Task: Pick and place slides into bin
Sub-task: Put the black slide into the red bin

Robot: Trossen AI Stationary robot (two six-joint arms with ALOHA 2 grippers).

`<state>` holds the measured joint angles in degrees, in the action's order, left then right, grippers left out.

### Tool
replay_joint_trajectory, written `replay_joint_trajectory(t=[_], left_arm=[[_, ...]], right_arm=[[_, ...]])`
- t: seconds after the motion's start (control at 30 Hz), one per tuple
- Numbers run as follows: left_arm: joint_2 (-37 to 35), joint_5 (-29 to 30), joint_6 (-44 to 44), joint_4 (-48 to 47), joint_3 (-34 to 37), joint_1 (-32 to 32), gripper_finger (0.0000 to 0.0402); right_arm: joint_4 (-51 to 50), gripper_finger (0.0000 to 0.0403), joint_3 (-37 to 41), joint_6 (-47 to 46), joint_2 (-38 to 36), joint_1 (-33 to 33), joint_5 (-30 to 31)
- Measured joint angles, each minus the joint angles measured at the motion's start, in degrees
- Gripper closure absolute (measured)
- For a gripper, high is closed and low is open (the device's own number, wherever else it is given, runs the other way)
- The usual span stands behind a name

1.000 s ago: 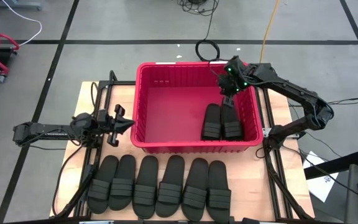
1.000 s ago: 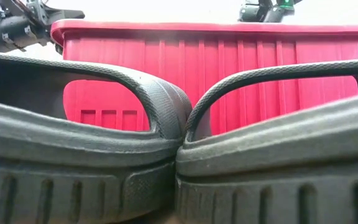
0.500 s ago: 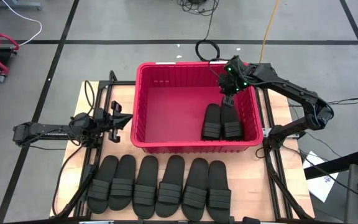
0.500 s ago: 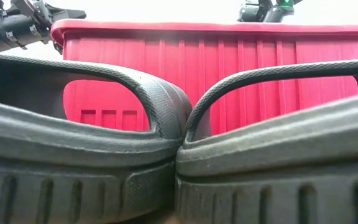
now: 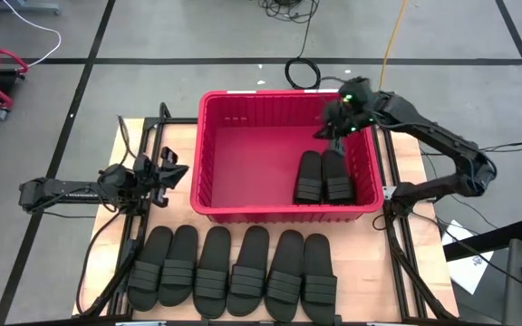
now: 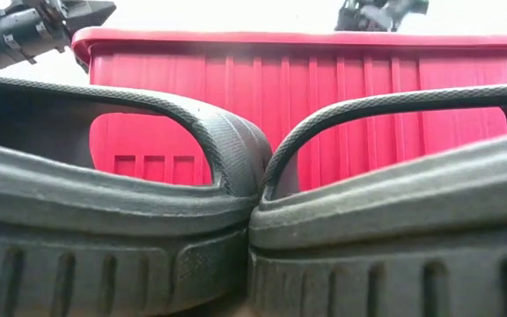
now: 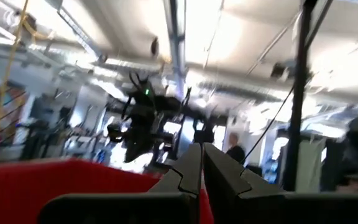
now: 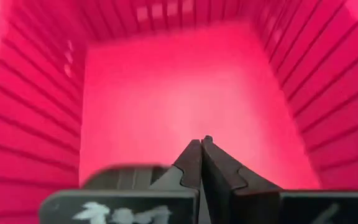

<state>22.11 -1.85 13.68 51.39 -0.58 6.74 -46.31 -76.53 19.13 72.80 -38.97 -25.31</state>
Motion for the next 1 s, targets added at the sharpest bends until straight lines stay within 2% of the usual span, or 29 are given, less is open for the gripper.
replay_joint_trajectory(t=[0.17, 0.33, 0.63, 0.83, 0.9, 1.0], left_arm=[[-0.03, -2.59, 2.78, 7.35, -0.02, -0.01, 0.038], [-0.04, -2.69, 3.0, 13.09, -0.04, 0.0, 0.038], [0.02, -1.95, 1.45, 11.75, -0.04, 0.0, 0.038], [0.0, -1.75, 1.35, 11.91, -0.04, 0.0, 0.038], [0.0, -2.53, 3.86, 12.43, -0.04, -0.02, 0.038], [-0.02, -6.71, 9.84, 13.32, -0.04, -0.02, 0.038]], right_arm=[[2.61, 0.0403, -0.02, -3.76, -7.32, -2.08, -2.76], [3.22, 0.0403, -0.02, -6.44, -12.92, -3.63, -9.3], [2.83, 0.0403, 1.68, -10.66, -18.41, -3.79, -9.53], [5.98, 0.0403, 6.13, -13.46, -22.02, -3.79, -11.13], [9.03, 0.0403, 8.24, -15.47, -23.27, -3.79, -11.18], [13.99, 0.0403, 11.95, -18.77, -25.13, -3.79, -11.2]])
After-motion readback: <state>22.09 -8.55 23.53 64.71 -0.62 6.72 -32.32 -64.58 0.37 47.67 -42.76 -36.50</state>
